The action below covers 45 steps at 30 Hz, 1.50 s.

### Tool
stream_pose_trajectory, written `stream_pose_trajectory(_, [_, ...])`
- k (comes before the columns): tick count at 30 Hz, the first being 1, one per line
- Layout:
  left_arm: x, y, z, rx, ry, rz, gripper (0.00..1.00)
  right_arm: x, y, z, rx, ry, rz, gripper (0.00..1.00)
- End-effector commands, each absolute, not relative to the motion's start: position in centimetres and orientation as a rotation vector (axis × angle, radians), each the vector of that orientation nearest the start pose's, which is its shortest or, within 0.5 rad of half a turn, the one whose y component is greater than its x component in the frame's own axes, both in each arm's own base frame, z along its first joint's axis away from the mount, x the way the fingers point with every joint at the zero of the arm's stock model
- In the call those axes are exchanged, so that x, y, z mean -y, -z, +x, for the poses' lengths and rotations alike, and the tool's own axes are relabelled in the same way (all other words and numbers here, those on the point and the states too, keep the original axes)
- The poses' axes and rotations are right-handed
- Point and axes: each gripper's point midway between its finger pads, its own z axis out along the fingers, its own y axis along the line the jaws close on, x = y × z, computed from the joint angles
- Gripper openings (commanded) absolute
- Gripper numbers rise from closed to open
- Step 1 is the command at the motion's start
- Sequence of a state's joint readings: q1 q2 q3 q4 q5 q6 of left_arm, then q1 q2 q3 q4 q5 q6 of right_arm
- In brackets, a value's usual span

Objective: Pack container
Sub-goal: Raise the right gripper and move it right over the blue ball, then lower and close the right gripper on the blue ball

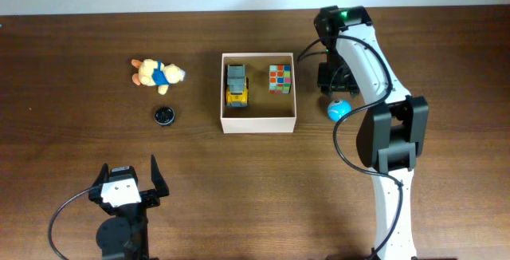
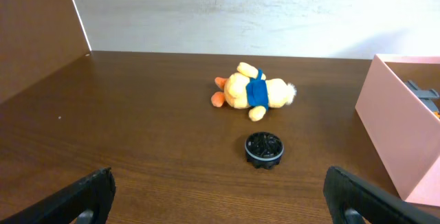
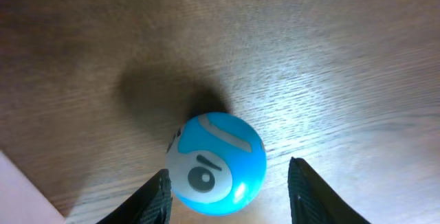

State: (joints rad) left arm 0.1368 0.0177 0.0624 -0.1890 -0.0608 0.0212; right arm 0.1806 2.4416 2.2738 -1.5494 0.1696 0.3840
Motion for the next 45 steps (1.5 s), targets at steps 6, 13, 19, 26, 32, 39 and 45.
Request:
stream_pose_trajectory(6, [-4.4, -15.2, 23.8, -1.713, -0.171, -0.154, 0.99, -5.4, -4.2, 42.3, -3.299, 0.168, 0.314, 0.47])
stream_pose_trajectory(13, [-4.4, -15.2, 23.8, -1.713, -0.171, -0.154, 0.99, -5.9, -4.2, 42.1, -3.316, 0.127, 0.285, 0.57])
stream_pose_trajectory(19, [-4.4, -15.2, 23.8, -1.712, -0.171, -0.154, 0.99, -5.8, -3.9, 41.5, -3.340, 0.135, 0.276, 0.59])
stream_pose_trajectory(26, [-4.4, -15.2, 23.8, -1.712, -0.171, -0.154, 0.99, -5.6, -2.8, 40.4, -3.382, 0.155, 0.278, 0.59])
stream_pose_trajectory(32, [-4.4, -15.2, 23.8, -1.713, -0.171, -0.154, 0.99, -5.6, -2.8, 40.4, -3.382, 0.155, 0.278, 0.52])
stream_pose_trajectory(39, [-4.4, -15.2, 23.8, -1.713, -0.171, -0.154, 0.99, -5.7, -2.7, 40.8, -3.366, 0.148, 0.278, 0.19])
stream_pose_trajectory(45, [-4.4, -15.2, 23.8, -1.713, -0.171, -0.154, 0.99, -5.8, -2.6, 41.5, -3.341, 0.134, 0.263, 0.19])
